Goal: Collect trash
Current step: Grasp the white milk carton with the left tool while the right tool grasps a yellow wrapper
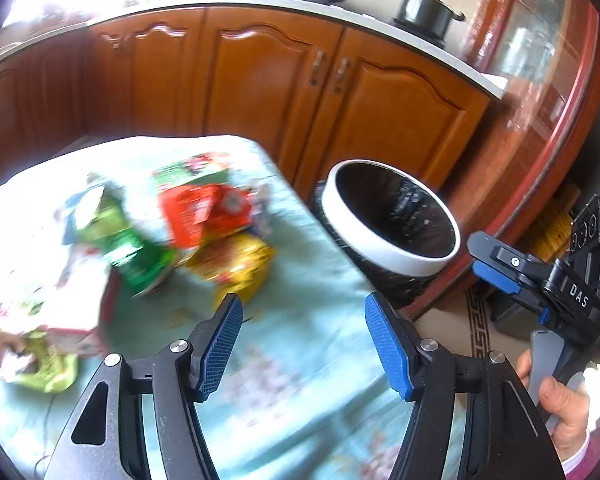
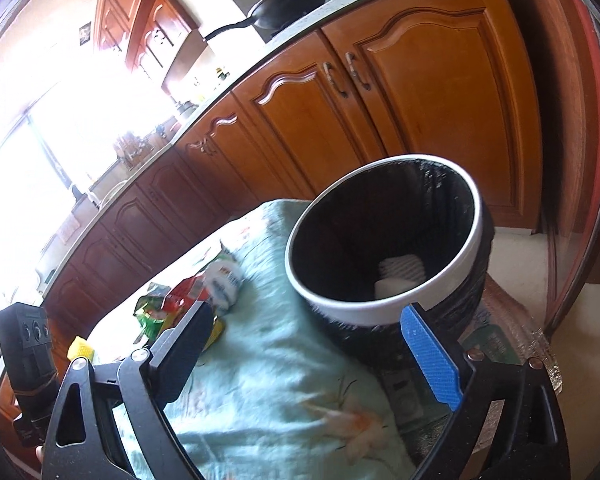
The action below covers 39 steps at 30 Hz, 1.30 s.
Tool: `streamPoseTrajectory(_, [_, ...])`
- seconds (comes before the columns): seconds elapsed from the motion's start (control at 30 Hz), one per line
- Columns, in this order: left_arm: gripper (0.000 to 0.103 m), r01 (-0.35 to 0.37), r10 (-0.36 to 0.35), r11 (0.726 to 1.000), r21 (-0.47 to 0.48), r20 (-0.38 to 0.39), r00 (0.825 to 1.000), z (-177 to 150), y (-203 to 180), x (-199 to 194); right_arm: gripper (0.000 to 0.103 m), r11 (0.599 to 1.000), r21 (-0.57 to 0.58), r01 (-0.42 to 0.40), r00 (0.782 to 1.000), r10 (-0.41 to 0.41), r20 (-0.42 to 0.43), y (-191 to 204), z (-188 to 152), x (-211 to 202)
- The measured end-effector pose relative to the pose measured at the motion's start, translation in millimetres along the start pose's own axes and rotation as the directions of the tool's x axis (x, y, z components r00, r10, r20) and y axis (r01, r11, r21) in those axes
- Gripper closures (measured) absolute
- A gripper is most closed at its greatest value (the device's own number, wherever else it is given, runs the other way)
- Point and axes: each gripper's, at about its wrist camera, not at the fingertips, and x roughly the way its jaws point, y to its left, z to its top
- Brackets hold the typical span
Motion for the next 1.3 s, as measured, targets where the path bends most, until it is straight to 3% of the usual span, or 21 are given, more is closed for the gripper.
streamPoseTrajectory(0.3, [0.039, -0.083, 0.087, 0.992, -0.091, 0.041, 0.995, -25, 43, -57, 0.007, 0.996, -0.064, -0.063, 0.996, 0.059, -0.062, 44, -26, 14])
streamPoseTrajectory(0.7, [0.034, -0.136, 0.147, 0.979, -0.153, 0.065, 0.987, -33, 76, -86, 0.007, 0.987, -0.117, -0.113, 0.986, 0.097, -0.133, 85, -44, 42])
streamPoseTrajectory(1.17, [0.030, -0.201, 0.201, 0.975, -0.095, -0.009, 0.980, -5, 92, -41, 0.009, 0.977, -0.170, -0.129, 0.977, 0.095, -0.193, 109, -40, 91])
streamPoseTrajectory(1.23, [0.030, -0.206, 0.205, 0.974, -0.095, -0.017, 0.979, -2, 95, -33, 0.015, 0.977, -0.170, -0.127, 0.974, 0.090, -0.209, 110, -39, 103])
streamPoseTrajectory(1.3, [0.030, -0.215, 0.213, 0.972, -0.095, -0.029, 0.977, 1, 98, -26, 0.027, 0.978, -0.168, -0.123, 0.970, 0.083, -0.228, 110, -37, 114])
